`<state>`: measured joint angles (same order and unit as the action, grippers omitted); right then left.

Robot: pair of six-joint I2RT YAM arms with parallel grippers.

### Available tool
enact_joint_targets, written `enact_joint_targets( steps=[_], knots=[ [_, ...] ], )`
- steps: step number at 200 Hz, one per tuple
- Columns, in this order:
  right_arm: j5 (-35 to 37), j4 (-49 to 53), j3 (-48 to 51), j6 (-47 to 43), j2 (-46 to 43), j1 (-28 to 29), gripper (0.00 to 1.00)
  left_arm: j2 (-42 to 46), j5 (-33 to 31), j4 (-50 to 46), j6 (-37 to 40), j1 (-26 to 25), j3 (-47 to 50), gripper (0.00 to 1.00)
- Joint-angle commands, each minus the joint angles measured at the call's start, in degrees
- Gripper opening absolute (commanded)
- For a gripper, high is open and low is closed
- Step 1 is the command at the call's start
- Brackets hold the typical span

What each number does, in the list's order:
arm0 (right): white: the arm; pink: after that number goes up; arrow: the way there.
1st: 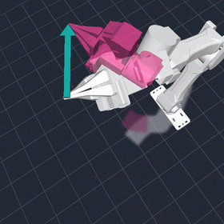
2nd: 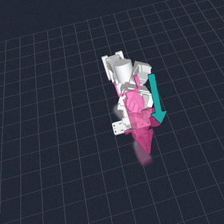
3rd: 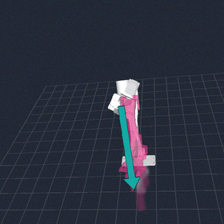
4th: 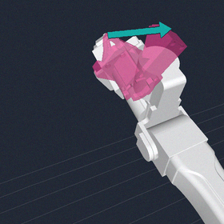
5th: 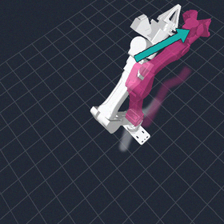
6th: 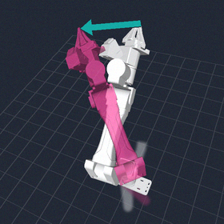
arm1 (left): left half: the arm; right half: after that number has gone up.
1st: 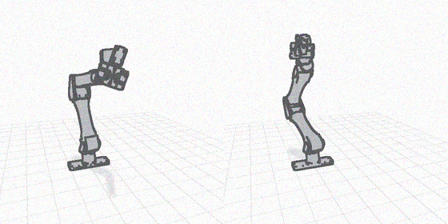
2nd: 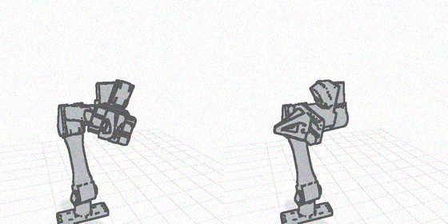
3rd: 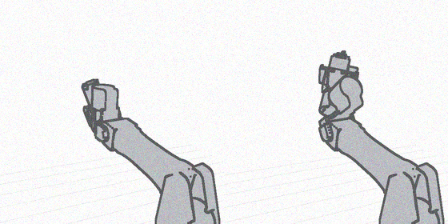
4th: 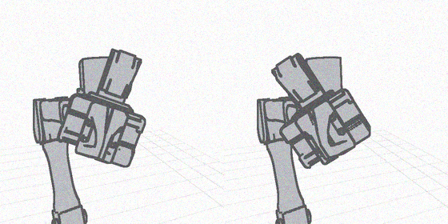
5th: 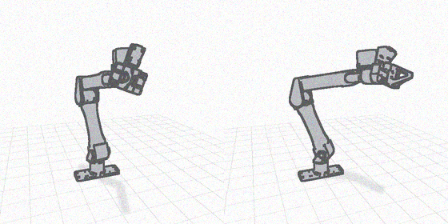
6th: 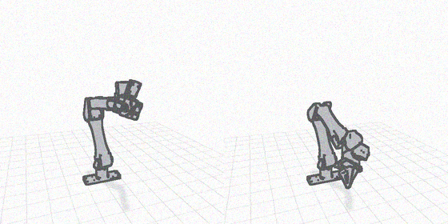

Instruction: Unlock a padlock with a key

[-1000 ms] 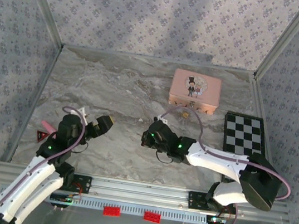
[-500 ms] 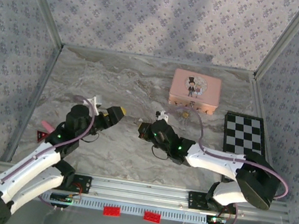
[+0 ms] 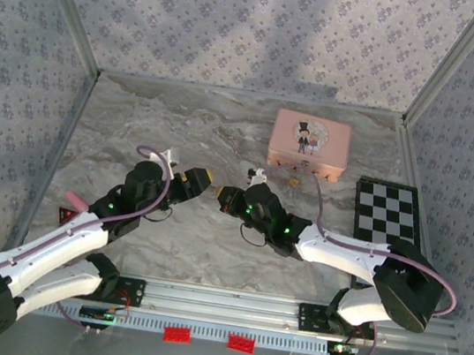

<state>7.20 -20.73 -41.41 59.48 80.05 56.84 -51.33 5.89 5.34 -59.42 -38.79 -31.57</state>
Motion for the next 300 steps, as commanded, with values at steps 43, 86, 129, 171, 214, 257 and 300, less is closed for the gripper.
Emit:
enact_joint_targets(
  steps=[43,86,129,171,214,257,300],
  knots=[
    [-1.05,-2.48,-1.55,-1.3,-0.24,-0.22,0.0,-2.31,-0.44,0.94,1.93,-0.38,-3.19,0.55],
    [-0.68,-2.55,-1.83,-1.47,-0.28,-0.59,0.0,-3.04,0.19,1.16,1.9,-0.33,-3.16,0.5],
    [-0.68,-1.85,-3.05,-2.17,-0.49,-0.73,0.0,-3.59,1.42,2.03,1.32,-0.5,-2.96,0.47],
    [-0.7,-2.38,-3.14,-2.09,-0.35,-0.67,0.0,-4.21,2.1,1.86,1.06,-1.01,-3.06,0.44],
    [-0.7,-2.71,-2.95,-2.06,-0.42,-0.49,0.0,-4.22,1.89,2.04,0.88,-1.46,-2.71,0.37],
    [-0.57,-2.78,-2.98,-2.06,-0.56,-0.2,0.0,-4.19,1.68,1.95,0.88,-1.4,-2.62,0.34],
    [-0.44,-2.96,-2.89,-2.34,-0.74,0.09,0.0,-3.96,1.67,1.95,0.62,-1.5,-2.31,0.29]
  ],
)
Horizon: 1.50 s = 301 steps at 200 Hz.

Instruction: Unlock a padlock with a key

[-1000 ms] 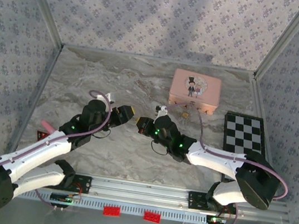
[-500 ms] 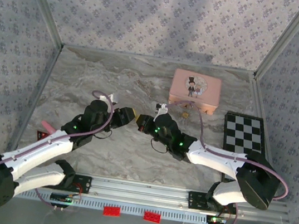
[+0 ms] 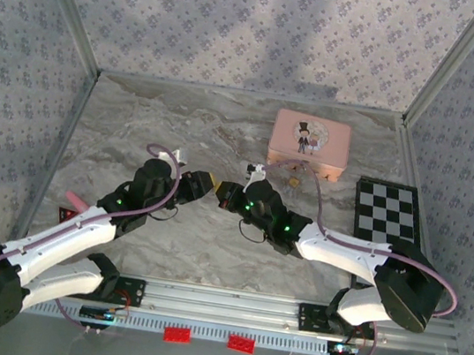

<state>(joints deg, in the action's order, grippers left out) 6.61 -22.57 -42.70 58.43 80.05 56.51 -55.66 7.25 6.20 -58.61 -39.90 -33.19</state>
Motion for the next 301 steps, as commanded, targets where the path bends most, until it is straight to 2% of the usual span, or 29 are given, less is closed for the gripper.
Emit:
enact_joint_targets(
  steps=[1,95,179,239,246,275,287,301],
  knots=[
    [0.15,-1.14,-1.6,-1.26,-0.72,0.43,0.0,0.37,0.27,1.1,-0.19,-0.37,-0.67,0.29],
    [0.07,-1.6,-1.74,-1.36,-0.71,0.69,0.0,-0.32,0.36,1.1,-0.01,-0.4,-0.74,0.22],
    [0.73,-1.0,-1.83,-2.01,-1.51,1.18,0.0,-0.42,-0.39,0.42,0.07,-0.44,-0.56,0.08],
    [0.88,-0.77,-1.86,-2.73,-2.12,1.23,0.0,-0.09,-2.0,-0.42,0.07,-0.42,-0.65,0.02],
    [0.83,-0.82,-1.82,-2.93,-2.39,1.18,0.06,0.17,-2.3,-1.04,-0.43,-0.27,-0.73,0.01],
    [0.3,-1.94,0.0,-3.65,-5.06,0.09,0.44,2.44,0.32,0.11,-5.24,2.8,-0.33,0.0],
    [-0.62,-4.52,1.74,-3.56,-6.79,-0.93,0.56,3.13,-0.17,-1.48,-4.49,3.44,-1.05,0.0],
    [-2.4,-8.14,3.78,-3.11,-8.36,-2.42,0.64,3.69,-0.03,-1.8,-4.53,4.1,-1.44,0.0]
  ],
)
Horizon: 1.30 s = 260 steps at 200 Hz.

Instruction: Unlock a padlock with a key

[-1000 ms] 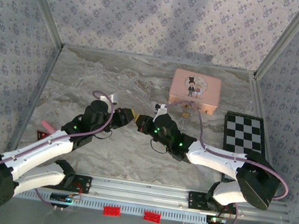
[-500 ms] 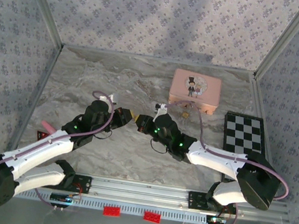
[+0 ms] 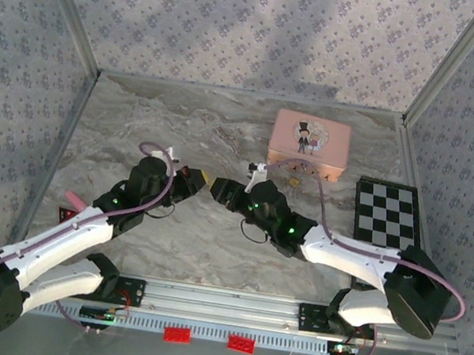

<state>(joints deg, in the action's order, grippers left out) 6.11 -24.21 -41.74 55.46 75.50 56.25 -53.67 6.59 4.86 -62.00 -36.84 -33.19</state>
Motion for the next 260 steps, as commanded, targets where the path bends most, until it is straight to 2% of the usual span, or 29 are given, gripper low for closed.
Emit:
enact_joint_targets(
  steps=[1,48,91,110,172,260],
  knots=[
    [-2.03,-6.79,2.94,-0.11,-3.89,-2.27,0.64,1.71,0.71,-0.38,-1.21,1.05,-1.44,0.0],
    [-10.37,-22.99,6.55,4.28,-1.73,-5.1,0.69,1.0,5.84,7.25,-5.52,1.55,-1.56,0.0],
    [-13.48,-32.28,6.98,6.82,2.29,-5.97,0.7,1.98,7.62,8.85,-3.77,0.47,-3.02,0.0],
    [-13.6,-31.9,6.42,6.24,2.45,-5.8,0.73,2.16,7.93,10.45,-3.95,0.19,-2.64,0.0],
    [-14.36,-31.87,6.67,6.47,2.54,-6.15,0.73,1.99,9.17,15.6,-4.46,0.2,-1.9,0.0],
    [-17.42,-33.17,4.87,5.84,3.39,-5.76,0.63,1.28,10.0,16.01,-4.64,0.1,-1.71,0.0]
  ],
)
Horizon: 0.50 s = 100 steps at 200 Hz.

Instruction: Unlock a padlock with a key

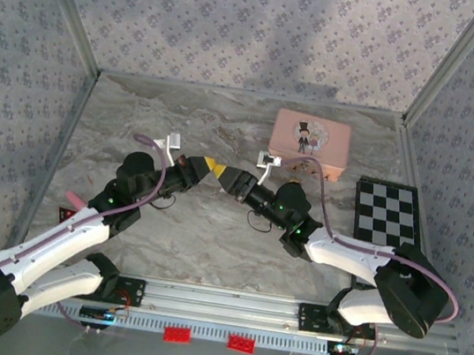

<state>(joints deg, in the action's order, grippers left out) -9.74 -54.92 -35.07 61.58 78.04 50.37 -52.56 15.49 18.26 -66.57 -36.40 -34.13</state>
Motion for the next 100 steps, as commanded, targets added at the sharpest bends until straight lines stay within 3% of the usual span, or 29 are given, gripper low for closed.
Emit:
enact_joint_targets(
  steps=[1,100],
  knots=[
    [-1.59,-2.47,-1.78,-0.26,0.87,0.14,0.62,0.17,1.07,2.59,-0.07,-0.34,-0.77,0.0],
    [-2.48,-2.49,-2.28,-0.46,1.21,0.01,0.48,-0.71,0.43,-0.37,0.65,-0.67,-0.52,0.0]
  ],
)
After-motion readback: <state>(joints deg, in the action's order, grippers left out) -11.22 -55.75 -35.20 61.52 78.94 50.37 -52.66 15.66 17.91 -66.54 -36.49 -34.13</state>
